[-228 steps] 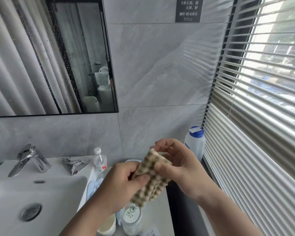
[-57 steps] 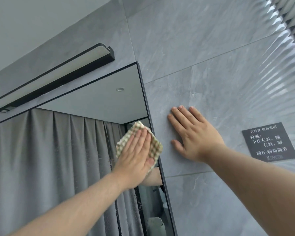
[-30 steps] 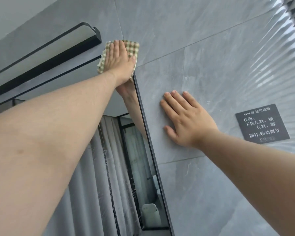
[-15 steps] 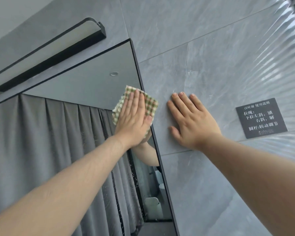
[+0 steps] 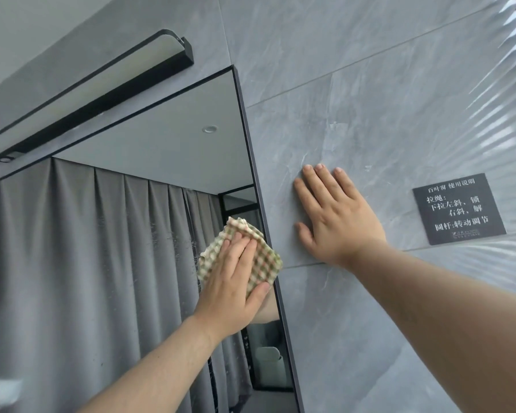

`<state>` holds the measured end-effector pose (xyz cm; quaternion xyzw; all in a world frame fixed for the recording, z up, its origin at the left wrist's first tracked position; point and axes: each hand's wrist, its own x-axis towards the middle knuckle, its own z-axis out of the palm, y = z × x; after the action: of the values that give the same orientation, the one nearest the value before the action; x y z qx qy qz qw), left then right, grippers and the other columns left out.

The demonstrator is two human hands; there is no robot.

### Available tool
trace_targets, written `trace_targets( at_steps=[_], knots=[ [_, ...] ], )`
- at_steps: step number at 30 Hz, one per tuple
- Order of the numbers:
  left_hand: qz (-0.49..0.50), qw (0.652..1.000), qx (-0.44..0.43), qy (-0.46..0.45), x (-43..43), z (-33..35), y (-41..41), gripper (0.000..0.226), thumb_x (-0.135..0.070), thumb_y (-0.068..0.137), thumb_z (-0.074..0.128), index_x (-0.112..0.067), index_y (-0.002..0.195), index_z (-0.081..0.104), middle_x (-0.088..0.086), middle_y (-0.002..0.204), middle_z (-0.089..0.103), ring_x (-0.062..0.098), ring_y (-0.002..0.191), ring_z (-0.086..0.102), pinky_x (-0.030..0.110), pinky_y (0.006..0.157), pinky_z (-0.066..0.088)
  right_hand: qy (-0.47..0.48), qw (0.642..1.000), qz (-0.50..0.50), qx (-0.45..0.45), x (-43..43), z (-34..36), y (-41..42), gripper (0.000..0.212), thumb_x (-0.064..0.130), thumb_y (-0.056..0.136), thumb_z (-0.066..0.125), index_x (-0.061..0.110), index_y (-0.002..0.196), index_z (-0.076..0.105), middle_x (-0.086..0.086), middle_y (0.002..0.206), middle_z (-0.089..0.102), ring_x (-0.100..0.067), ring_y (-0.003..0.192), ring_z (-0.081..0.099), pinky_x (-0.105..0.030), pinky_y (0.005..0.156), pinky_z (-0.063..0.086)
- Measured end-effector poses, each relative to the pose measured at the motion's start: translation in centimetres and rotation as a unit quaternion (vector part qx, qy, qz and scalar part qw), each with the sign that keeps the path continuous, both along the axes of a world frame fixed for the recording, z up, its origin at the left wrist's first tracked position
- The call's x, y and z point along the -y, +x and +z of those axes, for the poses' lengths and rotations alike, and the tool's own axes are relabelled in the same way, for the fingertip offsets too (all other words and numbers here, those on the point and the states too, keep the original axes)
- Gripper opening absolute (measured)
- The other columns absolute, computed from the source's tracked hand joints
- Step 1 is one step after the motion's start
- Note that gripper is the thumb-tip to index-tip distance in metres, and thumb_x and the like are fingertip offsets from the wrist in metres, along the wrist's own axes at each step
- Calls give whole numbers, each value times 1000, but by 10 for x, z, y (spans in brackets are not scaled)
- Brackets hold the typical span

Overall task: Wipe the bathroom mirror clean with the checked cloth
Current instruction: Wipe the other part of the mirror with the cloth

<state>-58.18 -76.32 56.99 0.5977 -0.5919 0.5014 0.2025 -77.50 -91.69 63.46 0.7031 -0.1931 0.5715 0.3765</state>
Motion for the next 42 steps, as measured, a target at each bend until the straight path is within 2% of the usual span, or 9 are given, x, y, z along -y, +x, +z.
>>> trace_targets(
  at_steps=[3, 7, 11, 15, 21, 25, 32, 37, 42],
  knots=[
    [11, 999, -39, 13, 1, 12, -6, 68, -52, 104, 19, -12, 158, 10, 5, 167, 5, 14, 154, -3, 32, 125, -4, -3, 1000, -2, 1, 0, 0, -1, 74, 46, 87, 39, 0, 145, 45, -23, 154, 38, -38, 143, 35, -51, 120, 17],
    [52, 996, -58, -33, 12, 81, -16, 66, -45, 100, 12, -13, 153, -13, 4, 163, -19, 6, 144, -32, 24, 119, -20, 6, 1000, -5, -5, -1, -1, 0, 75, 46, 88, 37, 0, 147, 43, -23, 155, 36, -38, 145, 33, -52, 121, 17],
    [100, 989, -109, -20, 22, 175, -25, 65, -39, 107, 17, -10, 156, -16, 8, 164, -25, 15, 149, -26, 31, 121, -17, 1, 1000, -8, -3, -1, 0, 0, 74, 46, 88, 38, 0, 146, 43, -23, 155, 36, -39, 144, 33, -53, 120, 19],
    [95, 986, -134, -26, 28, 202, -35, 66, -40, 107, 16, -11, 156, -16, 6, 164, -26, 16, 150, -25, 32, 122, -16, -1, 1000, -15, 1, -1, 0, 1, 74, 46, 88, 37, 1, 147, 42, -22, 155, 36, -38, 145, 33, -53, 121, 19],
    [94, 987, -128, -19, 24, 131, -42, 69, -41, 106, 18, -10, 155, -18, 7, 162, -29, 17, 149, -28, 33, 121, -18, 11, 1000, -3, -4, -4, -7, -1, 74, 45, 89, 38, 0, 148, 40, -23, 156, 34, -39, 145, 31, -54, 121, 18],
    [97, 985, -141, 5, 20, 56, -40, 73, -52, 95, 2, -13, 148, -29, 5, 155, -40, 15, 144, -37, 33, 120, -21, 10, 1000, 3, -9, -4, -31, 0, 75, 45, 89, 38, -1, 148, 40, -24, 156, 33, -39, 146, 30, -54, 121, 17],
    [61, 964, -252, -56, 34, -47, -61, 75, -53, 90, 2, -15, 141, -39, 1, 153, -41, 11, 142, -40, 32, 118, -24, 10, 1000, 3, 0, -4, -60, 2, 70, 38, 91, 42, -3, 148, 38, -24, 157, 32, -37, 147, 29, -52, 122, 17],
    [73, 970, -228, -54, 31, -130, -55, 77, -39, 99, 29, -2, 157, -5, 16, 167, -5, 27, 154, -2, 41, 121, 5, 18, 1000, 5, -2, -6, -62, 0, 71, 36, 90, 46, -3, 148, 38, -24, 156, 33, -38, 147, 29, -53, 121, 17],
    [88, 972, -217, -22, 24, -129, -43, 73, -41, 101, 23, -3, 157, -4, 10, 166, -15, 25, 154, -6, 40, 121, 1, 14, 1000, 10, 4, -5, -63, 2, 71, 36, 89, 47, -3, 148, 39, -24, 156, 33, -38, 146, 30, -53, 121, 18]
  ],
)
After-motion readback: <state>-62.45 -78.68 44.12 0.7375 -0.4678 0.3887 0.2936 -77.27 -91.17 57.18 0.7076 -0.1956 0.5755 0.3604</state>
